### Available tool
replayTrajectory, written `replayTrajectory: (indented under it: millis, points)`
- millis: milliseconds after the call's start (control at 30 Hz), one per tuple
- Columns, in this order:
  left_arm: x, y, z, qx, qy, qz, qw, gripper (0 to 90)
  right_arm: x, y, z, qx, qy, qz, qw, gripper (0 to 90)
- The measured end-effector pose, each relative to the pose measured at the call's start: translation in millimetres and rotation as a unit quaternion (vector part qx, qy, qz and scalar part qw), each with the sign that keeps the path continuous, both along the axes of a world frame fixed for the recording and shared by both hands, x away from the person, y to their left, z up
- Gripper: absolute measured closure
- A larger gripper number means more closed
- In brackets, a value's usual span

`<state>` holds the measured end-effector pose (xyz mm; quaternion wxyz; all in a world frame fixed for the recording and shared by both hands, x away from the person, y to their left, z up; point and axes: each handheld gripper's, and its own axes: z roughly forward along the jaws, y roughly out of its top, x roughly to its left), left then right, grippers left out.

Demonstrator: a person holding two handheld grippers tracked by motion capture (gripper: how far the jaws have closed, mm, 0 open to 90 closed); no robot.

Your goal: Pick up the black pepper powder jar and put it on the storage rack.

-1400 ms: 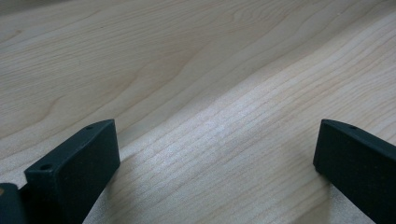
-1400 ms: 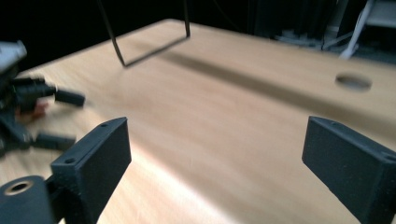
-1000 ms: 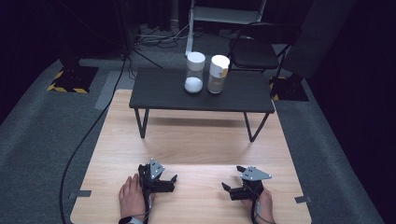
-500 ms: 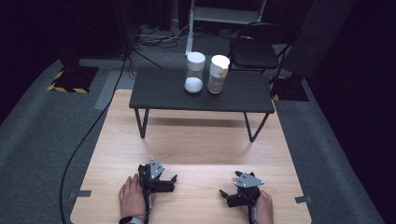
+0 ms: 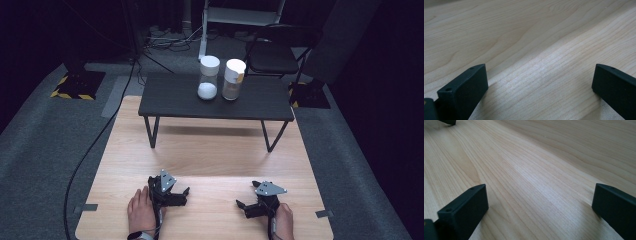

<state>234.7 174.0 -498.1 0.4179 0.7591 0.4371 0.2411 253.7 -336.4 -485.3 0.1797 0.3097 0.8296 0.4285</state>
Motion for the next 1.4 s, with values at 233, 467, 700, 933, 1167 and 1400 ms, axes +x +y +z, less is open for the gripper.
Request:
replayTrajectory:
  millis: [233,467,700,933,1167,1400]
  points:
    - [0.0,0.0,0.0,0.000,0.000,0.000,1.0000,0.0,-2.7,-0.6,-0.3,0.000,-0.001,-0.007,1.0000,0.2]
    - [0.0,0.0,0.0,0.000,0.000,0.000,1.0000,0.0,-2.8,-0.9,-0.3,0.001,-0.001,-0.008,1.0000,0.2]
    - [0.0,-0.4,-0.1,-0.001,0.000,0.001,1.0000,0.0,-3.2,-0.3,-0.4,0.001,-0.001,-0.012,0.9999,0.2]
    - [-0.4,-1.0,0.0,0.000,0.000,0.003,1.0000,0.0,-3.4,-0.6,-0.4,0.000,-0.001,-0.012,0.9999,0.2]
    - [-0.4,-1.0,0.0,0.000,0.000,0.003,1.0000,0.0,-3.2,-0.5,-0.3,0.001,-0.001,-0.012,0.9999,0.2]
    - [-0.4,-1.1,0.0,0.000,0.000,0.003,1.0000,0.0,-3.1,-0.5,-0.4,0.001,-0.001,-0.012,0.9999,0.2]
